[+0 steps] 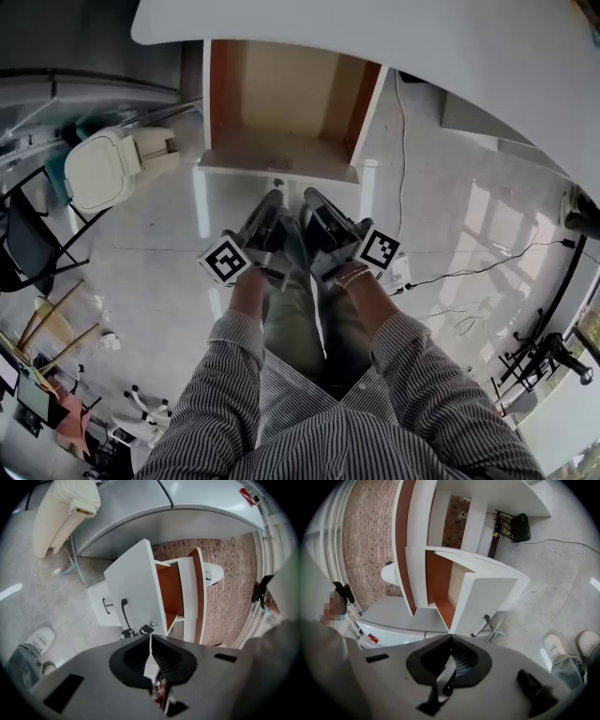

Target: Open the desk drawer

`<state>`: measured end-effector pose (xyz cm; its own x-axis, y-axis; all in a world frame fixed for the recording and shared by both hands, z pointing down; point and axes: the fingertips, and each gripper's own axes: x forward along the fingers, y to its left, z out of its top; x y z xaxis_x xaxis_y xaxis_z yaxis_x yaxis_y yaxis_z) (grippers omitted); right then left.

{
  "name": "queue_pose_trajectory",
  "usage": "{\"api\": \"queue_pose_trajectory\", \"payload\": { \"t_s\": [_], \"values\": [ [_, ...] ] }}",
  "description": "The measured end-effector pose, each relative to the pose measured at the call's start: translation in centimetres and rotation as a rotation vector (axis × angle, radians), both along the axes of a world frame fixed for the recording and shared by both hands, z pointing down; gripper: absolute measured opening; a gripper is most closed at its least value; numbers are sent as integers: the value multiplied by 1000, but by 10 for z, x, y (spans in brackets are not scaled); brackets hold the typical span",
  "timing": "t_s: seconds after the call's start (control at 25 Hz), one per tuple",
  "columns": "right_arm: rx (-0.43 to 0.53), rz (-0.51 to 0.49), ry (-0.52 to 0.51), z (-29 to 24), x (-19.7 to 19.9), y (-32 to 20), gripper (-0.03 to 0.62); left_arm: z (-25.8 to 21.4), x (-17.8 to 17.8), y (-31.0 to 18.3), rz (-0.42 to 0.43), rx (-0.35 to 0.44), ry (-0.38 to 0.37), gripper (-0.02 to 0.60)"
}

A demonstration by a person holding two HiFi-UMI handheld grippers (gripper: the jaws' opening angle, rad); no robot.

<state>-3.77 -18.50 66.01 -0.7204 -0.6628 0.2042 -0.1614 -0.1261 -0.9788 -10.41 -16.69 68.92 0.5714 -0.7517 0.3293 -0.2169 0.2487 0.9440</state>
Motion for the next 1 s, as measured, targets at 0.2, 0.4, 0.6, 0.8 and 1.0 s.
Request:
{"api": "queue_pose_trajectory", "payload": {
  "t_s": [0.2, 0.4, 0.6, 0.8, 1.0],
  "values": [
    [76, -28, -53, -44, -3, -1, 17, -44, 12, -1, 52, 102, 72, 17],
    [160, -70, -72, -92, -1, -7, 17, -104, 25, -7, 164, 251, 44, 14],
    [252, -94, -27, -141, 6, -15, 17, -167, 32, -19, 218, 355, 1, 12],
    [334, -73, 27, -195, 21, -30, 17, -224, 44, -27, 244, 423, -32, 12],
    [422, -123, 88, -241, 16, -40, 17, -263, 50, -28, 321, 485, -78, 12]
  ]
}}
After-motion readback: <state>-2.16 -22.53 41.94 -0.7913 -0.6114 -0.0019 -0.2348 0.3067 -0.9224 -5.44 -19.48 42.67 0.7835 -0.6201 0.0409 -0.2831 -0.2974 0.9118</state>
